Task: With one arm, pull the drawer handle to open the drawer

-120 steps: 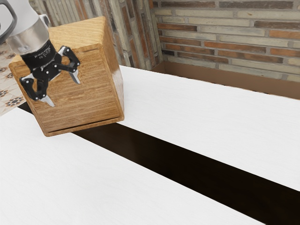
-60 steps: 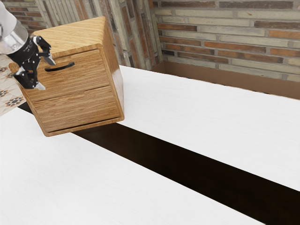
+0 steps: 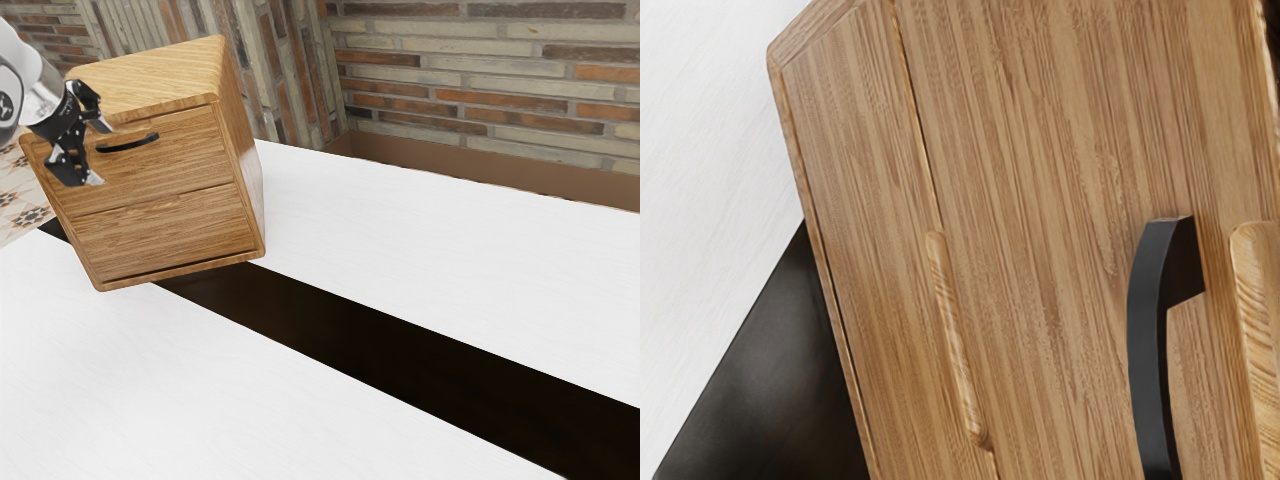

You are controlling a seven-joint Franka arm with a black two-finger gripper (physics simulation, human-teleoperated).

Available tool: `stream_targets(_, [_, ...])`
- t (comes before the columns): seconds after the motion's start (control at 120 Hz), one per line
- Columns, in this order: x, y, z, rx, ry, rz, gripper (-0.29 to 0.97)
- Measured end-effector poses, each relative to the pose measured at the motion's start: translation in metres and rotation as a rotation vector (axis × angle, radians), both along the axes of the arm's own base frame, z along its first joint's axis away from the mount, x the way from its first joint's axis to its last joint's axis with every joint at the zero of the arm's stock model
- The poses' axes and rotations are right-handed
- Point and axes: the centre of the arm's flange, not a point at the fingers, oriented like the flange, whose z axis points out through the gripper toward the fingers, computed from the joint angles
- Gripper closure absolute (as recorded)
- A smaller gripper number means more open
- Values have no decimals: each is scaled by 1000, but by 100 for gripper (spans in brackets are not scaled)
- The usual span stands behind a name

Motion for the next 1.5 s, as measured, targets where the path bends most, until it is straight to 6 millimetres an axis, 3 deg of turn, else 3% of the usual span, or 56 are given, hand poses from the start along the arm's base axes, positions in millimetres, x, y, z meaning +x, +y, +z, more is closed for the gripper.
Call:
stream_targets(0.133, [5, 25, -6, 10, -16, 45, 0])
stream_targets(0.2, [16, 19, -7, 15, -27, 32, 0])
stream_targets(0.25, [28, -1, -11, 10, -25, -3, 0])
stream_targets(0.35, [43, -64, -13, 0, -23, -101, 0])
stream_targets(0.442, [44, -118, -8, 4, -43, -184, 0])
stream_targets(0.567, [73, -143, -16, 11, -64, -232, 0])
stream_targets(0.6, [60, -152, -15, 8, -66, -242, 0])
stream_targets(0.625, [34, -160, -14, -2, -66, -249, 0])
stream_targets(0.692, [-80, -122, -9, -19, -96, -131, 0])
stream_targets(0.733, [-97, -103, -15, -21, -93, -82, 0])
stream_targets(0.8, [-71, -77, -16, -12, -84, -49, 0])
stream_targets(0.867, [-44, -64, -17, -3, -79, -44, 0])
stream_targets(1.1, [5, -30, -21, 19, -83, -18, 0])
stream_targets(1.5, [30, -11, -28, 46, -117, -5, 0])
